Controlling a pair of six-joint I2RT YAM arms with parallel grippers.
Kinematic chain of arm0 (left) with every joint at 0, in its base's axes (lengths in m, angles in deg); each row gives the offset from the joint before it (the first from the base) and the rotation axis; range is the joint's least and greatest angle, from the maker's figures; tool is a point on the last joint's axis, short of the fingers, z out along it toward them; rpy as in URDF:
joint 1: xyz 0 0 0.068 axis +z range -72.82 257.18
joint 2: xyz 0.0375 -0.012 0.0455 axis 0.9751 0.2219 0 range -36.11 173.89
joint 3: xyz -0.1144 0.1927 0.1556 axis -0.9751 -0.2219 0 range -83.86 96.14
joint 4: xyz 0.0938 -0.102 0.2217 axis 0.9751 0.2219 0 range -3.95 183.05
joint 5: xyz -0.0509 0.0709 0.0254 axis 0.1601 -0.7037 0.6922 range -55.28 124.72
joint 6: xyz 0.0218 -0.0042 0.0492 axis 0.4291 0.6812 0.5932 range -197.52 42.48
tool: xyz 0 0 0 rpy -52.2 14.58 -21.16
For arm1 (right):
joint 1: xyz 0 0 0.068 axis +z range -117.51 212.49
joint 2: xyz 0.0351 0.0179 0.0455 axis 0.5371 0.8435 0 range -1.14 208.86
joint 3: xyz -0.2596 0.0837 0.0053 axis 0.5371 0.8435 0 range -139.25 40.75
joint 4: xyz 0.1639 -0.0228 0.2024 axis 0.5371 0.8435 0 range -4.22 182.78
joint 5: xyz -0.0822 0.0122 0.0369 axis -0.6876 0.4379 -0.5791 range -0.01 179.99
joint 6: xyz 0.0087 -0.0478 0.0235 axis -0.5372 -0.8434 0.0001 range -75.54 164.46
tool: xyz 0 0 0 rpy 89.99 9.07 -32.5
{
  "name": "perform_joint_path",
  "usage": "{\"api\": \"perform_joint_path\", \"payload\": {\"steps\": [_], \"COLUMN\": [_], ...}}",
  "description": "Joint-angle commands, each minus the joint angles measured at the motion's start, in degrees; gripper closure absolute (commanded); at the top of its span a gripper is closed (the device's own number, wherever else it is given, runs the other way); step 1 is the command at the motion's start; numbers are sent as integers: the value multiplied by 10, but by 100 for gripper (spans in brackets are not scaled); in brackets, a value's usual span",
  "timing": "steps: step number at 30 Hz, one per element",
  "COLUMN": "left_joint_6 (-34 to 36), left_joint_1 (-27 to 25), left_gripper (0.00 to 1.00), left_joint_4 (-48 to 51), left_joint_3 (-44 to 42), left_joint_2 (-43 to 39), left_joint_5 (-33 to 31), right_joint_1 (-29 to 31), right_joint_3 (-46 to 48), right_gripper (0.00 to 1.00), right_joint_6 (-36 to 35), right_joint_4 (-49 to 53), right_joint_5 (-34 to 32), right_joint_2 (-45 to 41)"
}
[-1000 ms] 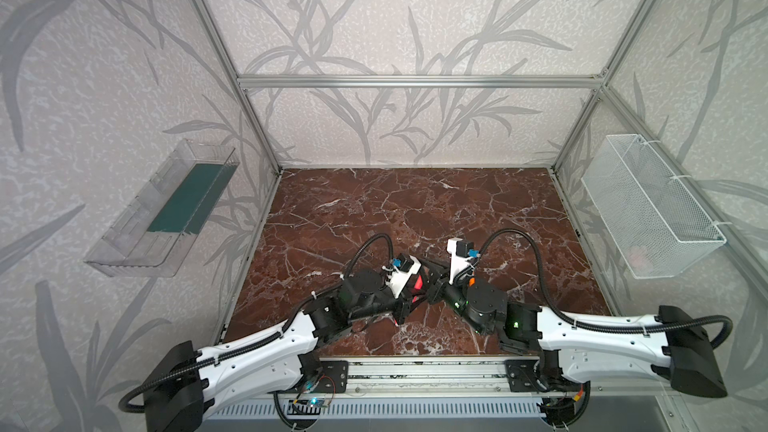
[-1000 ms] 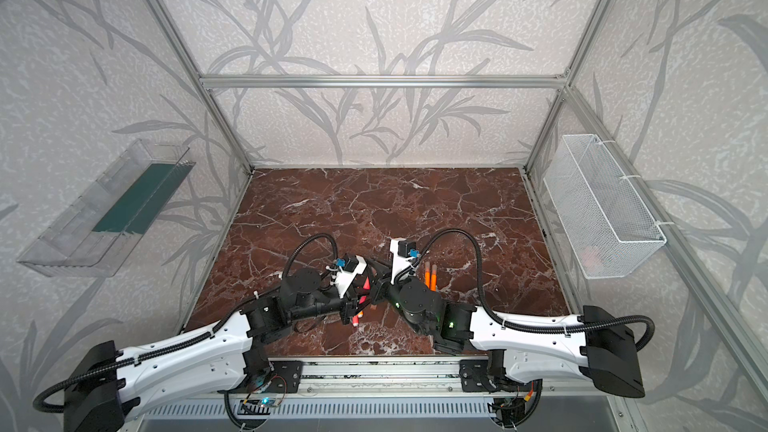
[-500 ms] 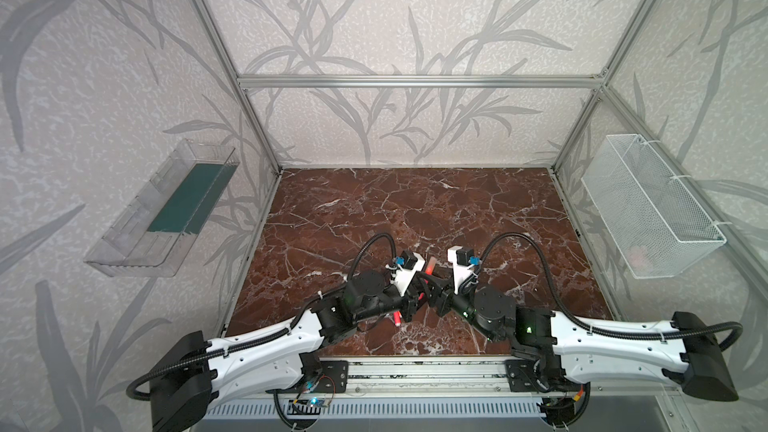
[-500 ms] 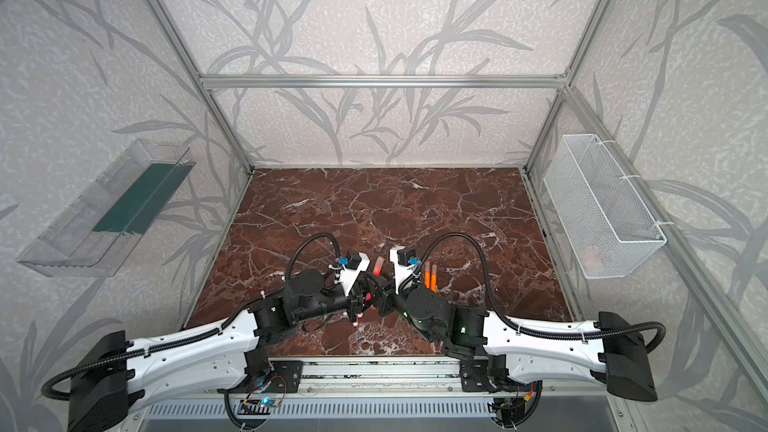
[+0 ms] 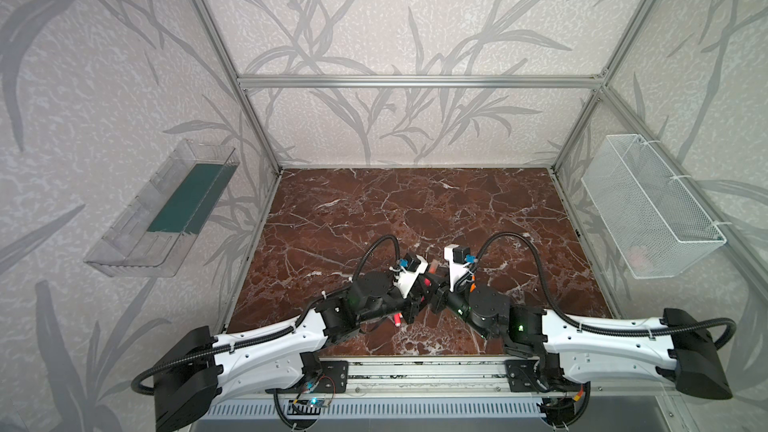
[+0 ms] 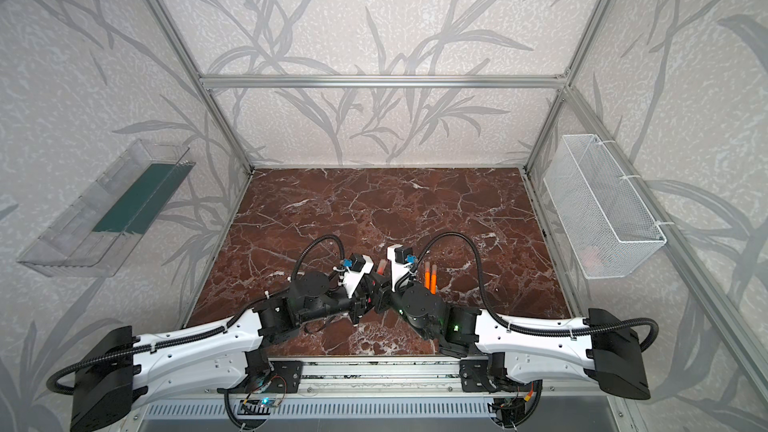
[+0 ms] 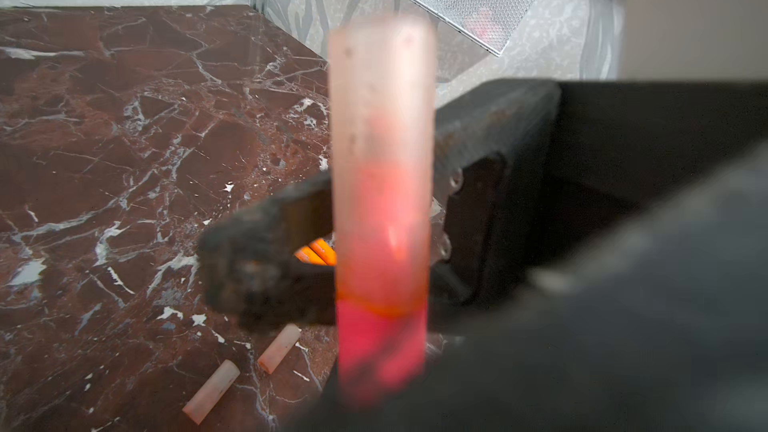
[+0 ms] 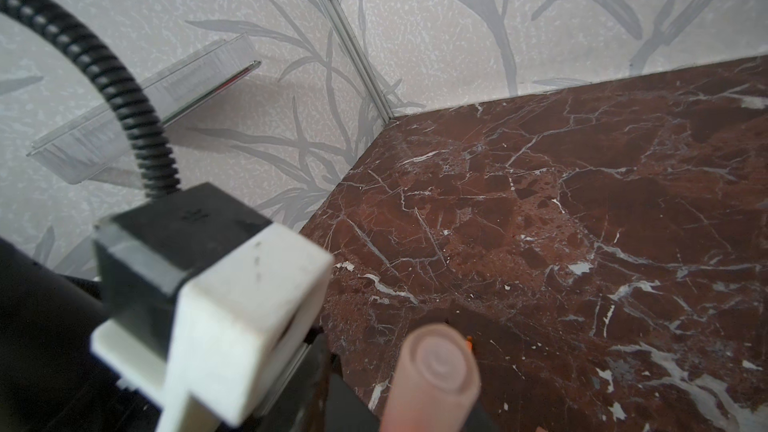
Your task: Insert the pens into the pen caps
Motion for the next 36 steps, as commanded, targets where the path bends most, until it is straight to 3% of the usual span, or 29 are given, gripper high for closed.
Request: {"api": "perform_joint_path", "payload": {"steps": [1,6,12,16,21,27,32,36], "left_joint_6": [2,4,3,3,5,10,11,8], "left_joint_1": [-6,-6,-5,-5,-6,-6,-6,-5], "left_gripper": [100,100,100,93,62,35,23,19], "left_joint_4": [-55,-52,-52,-54,-54,-43,-35,-19], "left_joint_3": [28,26,25,24,23,21,14,4], "left_joint_2": [-17,-23,-22,-21,-18,-8,-2,-8], "left_joint_5": [2,-1,-1,-2,-2,-29,-52,-93], "right_joint_1": [1,-3,-10,-24,-52,-85,-124,-148], "right_joint_3": [6,10,15,23,32,28,27,14], "right_gripper": [71,84,92,95,97,98,98,99], "right_joint_6": [3,7,19,39,60,69,73,68], "right_joint_4": [21,17,14,15,30,76,139,204], "right_joint_5": [17,17,21,26,34,34,32,32], "right_joint_2": [13,12,11,10,6,-1,-11,-10]}}
